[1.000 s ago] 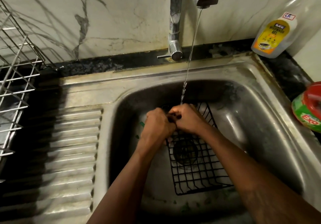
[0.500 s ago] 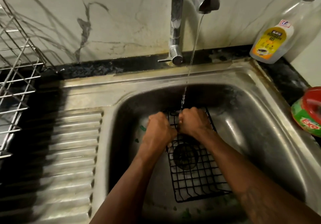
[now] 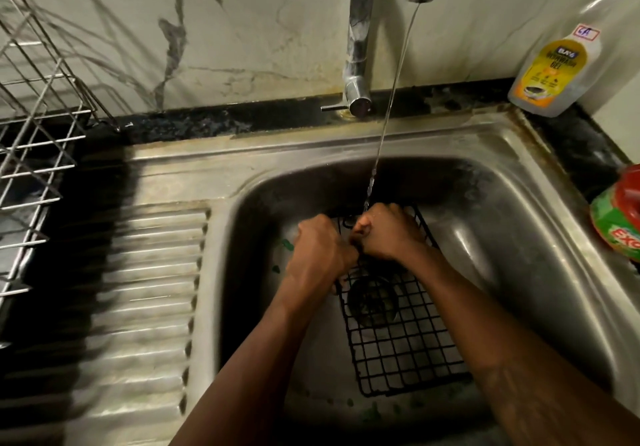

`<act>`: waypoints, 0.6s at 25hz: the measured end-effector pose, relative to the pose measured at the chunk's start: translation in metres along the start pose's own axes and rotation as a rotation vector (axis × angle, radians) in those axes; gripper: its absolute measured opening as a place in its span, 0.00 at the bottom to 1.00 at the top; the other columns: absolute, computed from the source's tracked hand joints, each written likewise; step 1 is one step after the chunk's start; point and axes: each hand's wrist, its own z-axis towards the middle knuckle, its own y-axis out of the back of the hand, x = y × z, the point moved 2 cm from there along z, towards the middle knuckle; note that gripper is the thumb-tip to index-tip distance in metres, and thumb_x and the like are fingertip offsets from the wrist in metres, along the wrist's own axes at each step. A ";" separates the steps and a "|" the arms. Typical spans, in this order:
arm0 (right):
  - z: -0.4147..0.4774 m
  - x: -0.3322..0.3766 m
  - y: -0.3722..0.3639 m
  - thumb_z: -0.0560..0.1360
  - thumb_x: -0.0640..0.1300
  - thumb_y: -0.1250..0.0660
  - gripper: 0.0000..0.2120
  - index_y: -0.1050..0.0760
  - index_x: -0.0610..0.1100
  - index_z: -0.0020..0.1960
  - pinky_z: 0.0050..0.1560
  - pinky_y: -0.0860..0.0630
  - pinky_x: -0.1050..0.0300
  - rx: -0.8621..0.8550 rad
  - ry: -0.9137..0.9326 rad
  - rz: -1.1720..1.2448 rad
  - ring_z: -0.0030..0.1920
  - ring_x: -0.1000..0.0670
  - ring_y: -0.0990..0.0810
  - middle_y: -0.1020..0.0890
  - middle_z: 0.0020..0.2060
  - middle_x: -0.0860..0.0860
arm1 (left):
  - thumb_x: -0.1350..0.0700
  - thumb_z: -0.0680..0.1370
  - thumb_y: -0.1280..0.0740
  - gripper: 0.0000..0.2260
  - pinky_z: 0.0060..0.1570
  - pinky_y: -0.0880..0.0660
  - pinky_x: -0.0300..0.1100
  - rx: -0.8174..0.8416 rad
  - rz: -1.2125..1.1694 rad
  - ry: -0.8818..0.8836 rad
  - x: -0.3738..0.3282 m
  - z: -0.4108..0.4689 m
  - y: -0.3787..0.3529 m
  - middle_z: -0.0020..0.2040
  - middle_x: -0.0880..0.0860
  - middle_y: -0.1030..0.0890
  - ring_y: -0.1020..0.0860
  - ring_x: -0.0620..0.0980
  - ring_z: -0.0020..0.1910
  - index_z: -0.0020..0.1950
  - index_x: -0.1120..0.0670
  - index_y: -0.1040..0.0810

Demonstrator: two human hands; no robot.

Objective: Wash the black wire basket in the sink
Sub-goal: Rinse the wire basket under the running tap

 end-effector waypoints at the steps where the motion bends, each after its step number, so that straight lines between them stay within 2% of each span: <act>1: -0.001 0.012 -0.002 0.71 0.49 0.26 0.03 0.16 0.50 0.42 0.34 0.29 0.63 -0.050 0.105 -0.042 0.38 0.52 0.20 0.17 0.36 0.54 | 0.59 0.74 0.28 0.10 0.33 0.18 0.45 -0.031 0.041 -0.042 0.000 -0.001 0.002 0.33 0.56 0.19 0.18 0.54 0.33 0.36 0.59 0.25; 3: -0.002 0.027 -0.008 0.69 0.47 0.27 0.04 0.16 0.51 0.44 0.37 0.24 0.59 -0.110 0.225 0.082 0.39 0.52 0.19 0.16 0.38 0.54 | 0.59 0.74 0.28 0.07 0.32 0.22 0.42 -0.053 0.074 -0.083 0.001 -0.003 0.004 0.33 0.54 0.21 0.19 0.52 0.34 0.38 0.60 0.23; 5: 0.000 0.019 -0.009 0.71 0.47 0.25 0.03 0.14 0.52 0.45 0.38 0.23 0.60 -0.131 0.120 0.213 0.38 0.56 0.18 0.15 0.36 0.56 | 0.59 0.74 0.27 0.07 0.34 0.18 0.45 -0.049 0.077 -0.089 0.001 -0.003 0.003 0.34 0.55 0.19 0.17 0.53 0.35 0.42 0.62 0.20; 6: 0.000 0.009 -0.010 0.72 0.48 0.25 0.01 0.14 0.52 0.43 0.37 0.25 0.62 -0.116 0.031 0.232 0.38 0.57 0.18 0.17 0.34 0.57 | 0.59 0.74 0.26 0.08 0.34 0.17 0.47 -0.045 0.072 -0.074 0.003 -0.003 0.000 0.34 0.56 0.18 0.17 0.53 0.34 0.42 0.63 0.20; 7: -0.001 0.001 -0.013 0.73 0.49 0.25 0.03 0.14 0.51 0.41 0.37 0.26 0.63 -0.104 -0.048 0.216 0.37 0.58 0.18 0.18 0.32 0.58 | 0.59 0.73 0.26 0.08 0.35 0.16 0.50 -0.030 0.060 -0.048 0.005 -0.004 -0.002 0.35 0.58 0.18 0.17 0.54 0.34 0.42 0.64 0.20; 9: -0.001 -0.009 -0.018 0.73 0.50 0.24 0.07 0.16 0.50 0.37 0.37 0.24 0.62 -0.143 -0.142 0.180 0.36 0.57 0.19 0.18 0.32 0.57 | 0.59 0.73 0.28 0.08 0.40 0.15 0.54 -0.012 0.028 -0.043 0.008 -0.005 -0.006 0.42 0.62 0.17 0.16 0.60 0.40 0.44 0.63 0.22; 11: 0.003 -0.001 -0.023 0.74 0.51 0.25 0.07 0.17 0.49 0.39 0.39 0.22 0.58 -0.173 -0.178 0.149 0.37 0.55 0.19 0.18 0.35 0.54 | 0.58 0.74 0.29 0.08 0.48 0.17 0.53 -0.045 0.016 -0.063 0.009 -0.008 -0.007 0.50 0.64 0.18 0.17 0.65 0.49 0.48 0.60 0.23; 13: 0.003 0.017 -0.031 0.76 0.47 0.28 0.04 0.20 0.48 0.44 0.43 0.22 0.54 -0.105 -0.123 0.008 0.43 0.50 0.19 0.20 0.40 0.50 | 0.56 0.76 0.30 0.10 0.51 0.21 0.50 -0.106 0.094 -0.084 0.012 -0.011 -0.005 0.54 0.64 0.19 0.19 0.64 0.54 0.53 0.61 0.22; 15: 0.002 0.027 -0.043 0.74 0.46 0.29 0.05 0.21 0.46 0.47 0.47 0.21 0.51 -0.099 0.070 -0.184 0.48 0.44 0.19 0.18 0.44 0.46 | 0.54 0.77 0.30 0.10 0.50 0.21 0.49 -0.166 0.216 -0.126 0.012 -0.014 -0.002 0.51 0.61 0.18 0.18 0.62 0.52 0.53 0.60 0.19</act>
